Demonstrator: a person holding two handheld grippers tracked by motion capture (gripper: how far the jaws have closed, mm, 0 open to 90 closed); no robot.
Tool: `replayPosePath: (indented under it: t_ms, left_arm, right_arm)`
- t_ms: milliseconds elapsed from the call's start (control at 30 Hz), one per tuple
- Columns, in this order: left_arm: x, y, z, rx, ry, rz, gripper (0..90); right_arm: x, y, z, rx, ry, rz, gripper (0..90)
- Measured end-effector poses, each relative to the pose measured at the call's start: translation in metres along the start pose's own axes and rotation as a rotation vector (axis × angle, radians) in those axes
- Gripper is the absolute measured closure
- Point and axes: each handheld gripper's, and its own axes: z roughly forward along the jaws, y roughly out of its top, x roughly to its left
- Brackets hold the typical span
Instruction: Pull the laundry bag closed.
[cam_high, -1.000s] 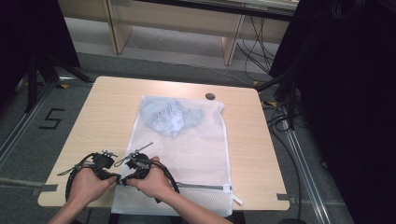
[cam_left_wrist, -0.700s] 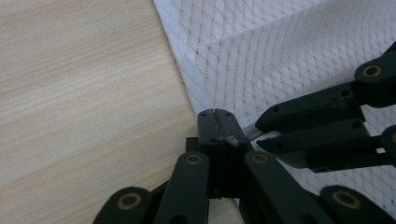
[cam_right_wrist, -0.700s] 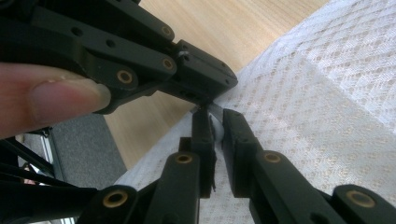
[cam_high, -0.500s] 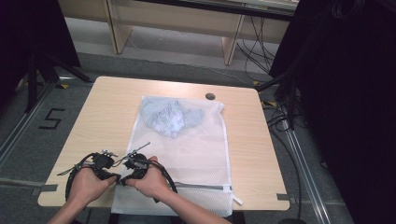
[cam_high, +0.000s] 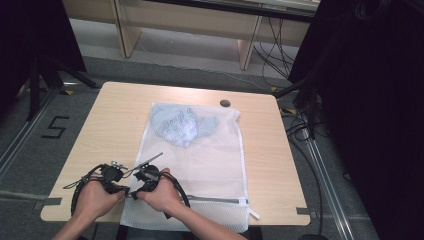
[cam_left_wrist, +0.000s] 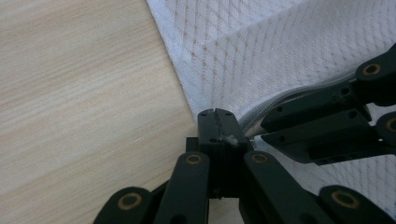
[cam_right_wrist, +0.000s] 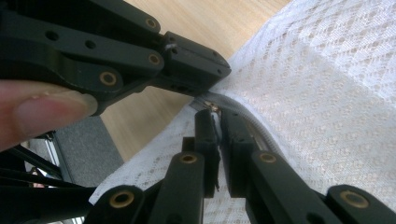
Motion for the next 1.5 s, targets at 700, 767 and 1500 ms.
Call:
replayPosePath:
  t_ms: [700,767,1500]
  left_arm:
    - [-0.001,-0.001,0.0,-0.018,0.014,-0.015,90.0]
    - [-0.002,-0.001,0.0,-0.018,0.014,-0.019,90.0]
    - [-0.002,-0.001,0.001,-0.026,0.015,-0.03,90.0]
  right_arm:
    - [0.001,0.0,-0.008,0.001,-0.077,-0.017,87.0]
    - [0.001,0.0,-0.008,0.003,-0.077,-0.016,87.0]
    - [-0.001,0.0,-0.015,0.047,-0.107,-0.014,87.1]
